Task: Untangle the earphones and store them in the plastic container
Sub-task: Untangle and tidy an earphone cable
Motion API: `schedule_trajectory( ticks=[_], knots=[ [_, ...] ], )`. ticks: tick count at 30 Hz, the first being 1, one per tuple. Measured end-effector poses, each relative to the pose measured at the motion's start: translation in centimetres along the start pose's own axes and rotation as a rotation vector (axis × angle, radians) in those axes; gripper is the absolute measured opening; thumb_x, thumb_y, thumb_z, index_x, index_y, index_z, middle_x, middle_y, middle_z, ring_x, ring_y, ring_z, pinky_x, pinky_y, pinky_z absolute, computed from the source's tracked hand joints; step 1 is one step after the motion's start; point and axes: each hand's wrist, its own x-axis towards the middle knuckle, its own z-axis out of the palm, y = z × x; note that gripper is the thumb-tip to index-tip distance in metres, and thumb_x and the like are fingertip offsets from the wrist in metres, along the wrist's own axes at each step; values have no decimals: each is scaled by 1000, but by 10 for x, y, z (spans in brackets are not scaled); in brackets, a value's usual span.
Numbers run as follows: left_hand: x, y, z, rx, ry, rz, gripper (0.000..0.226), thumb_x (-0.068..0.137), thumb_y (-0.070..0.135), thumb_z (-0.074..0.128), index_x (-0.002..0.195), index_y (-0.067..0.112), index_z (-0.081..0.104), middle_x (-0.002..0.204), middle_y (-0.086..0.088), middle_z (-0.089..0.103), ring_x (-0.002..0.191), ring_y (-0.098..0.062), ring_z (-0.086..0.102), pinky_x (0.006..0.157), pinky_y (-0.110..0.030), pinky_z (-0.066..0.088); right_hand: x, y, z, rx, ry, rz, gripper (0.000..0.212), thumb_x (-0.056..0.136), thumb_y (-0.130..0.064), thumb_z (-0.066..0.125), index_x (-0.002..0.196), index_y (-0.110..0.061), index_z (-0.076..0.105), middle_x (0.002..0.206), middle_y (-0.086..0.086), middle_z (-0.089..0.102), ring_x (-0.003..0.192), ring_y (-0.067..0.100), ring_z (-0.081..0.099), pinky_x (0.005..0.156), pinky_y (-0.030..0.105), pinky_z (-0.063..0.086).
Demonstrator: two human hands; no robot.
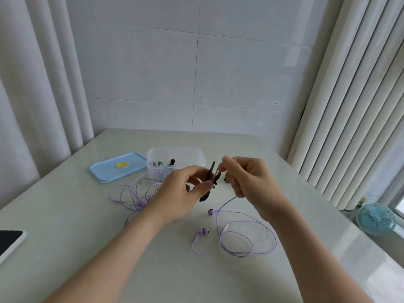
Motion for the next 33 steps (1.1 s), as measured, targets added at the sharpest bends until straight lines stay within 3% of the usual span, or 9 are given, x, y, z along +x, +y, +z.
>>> schedule_trajectory(
  ticks=[5, 8, 12, 15, 17, 21, 24, 27, 33],
  knots=[
    [0, 1, -1, 28, -40, -17, 13, 100, 30, 72, 111, 35, 75, 102, 18, 77, 103, -4, 70, 95, -41, 56, 2, 5, 0, -88, 89, -7, 25, 100, -24, 68, 80, -11, 76, 64, 6, 48, 59, 21, 34, 56, 34, 31],
    [-1, 1, -1, 13, -70, -15, 16, 100, 21, 73, 111, 32, 76, 102, 14, 79, 100, -10, 74, 93, -40, 57, 2, 8, 0, -196, 200, -77, 26, 96, -30, 74, 76, -12, 76, 67, 15, 68, 53, 15, 40, 50, 27, 33],
    [-1, 8, 1, -232, -33, -2, 18, 97, 9, 74, 113, 16, 77, 104, 3, 81, 101, -13, 76, 89, -23, 57, 9, 18, -6, -339, 268, -113, 24, 95, -36, 77, 77, -20, 78, 64, 2, 72, 49, 7, 43, 52, 24, 36],
    [0, 10, 1, -389, 59, 4, 17, 97, 7, 73, 114, 8, 76, 106, -5, 81, 103, -23, 77, 92, -30, 61, 10, 24, -6, -413, 134, -77, 25, 101, -32, 70, 80, -21, 79, 50, -9, 43, 48, 10, 30, 49, 22, 27],
    [1, 11, 0, -440, 106, -6, 17, 99, 6, 71, 115, 5, 75, 106, -6, 81, 102, -24, 78, 90, -30, 62, 8, 24, -3, -441, 5, -48, 28, 105, -28, 64, 83, -19, 79, 50, -12, 35, 48, 9, 27, 48, 20, 24],
    [1, 11, -1, -434, 200, -46, 16, 101, 12, 69, 115, 7, 75, 103, -4, 82, 98, -23, 78, 82, -30, 63, 4, 19, -3, -474, -155, -4, 31, 106, -29, 59, 85, -21, 81, 60, -4, 47, 56, 15, 36, 55, 26, 32],
    [1, 13, 1, -494, 228, -92, 15, 102, 13, 67, 114, 6, 74, 102, -6, 81, 97, -24, 78, 79, -29, 63, 2, 16, -4, -441, -243, 39, 32, 106, -29, 59, 85, -25, 82, 62, -11, 55, 63, 17, 45, 60, 30, 40],
    [1, 13, 0, -525, 267, -125, 13, 103, 16, 67, 111, 9, 74, 100, -7, 81, 96, -22, 78, 80, -28, 63, -1, 10, 0, -401, -315, 51, 29, 103, -21, 61, 85, -21, 83, 61, -3, 57, 59, 16, 47, 58, 30, 40],
    [2, 4, -2, -234, 237, -81, 9, 101, 24, 69, 110, 24, 70, 103, 11, 77, 100, -11, 72, 85, -30, 60, -6, -4, -2, -184, -271, -5, 31, 103, -17, 64, 78, -5, 78, 52, 9, 46, 48, 22, 38, 49, 32, 40]
  ],
)
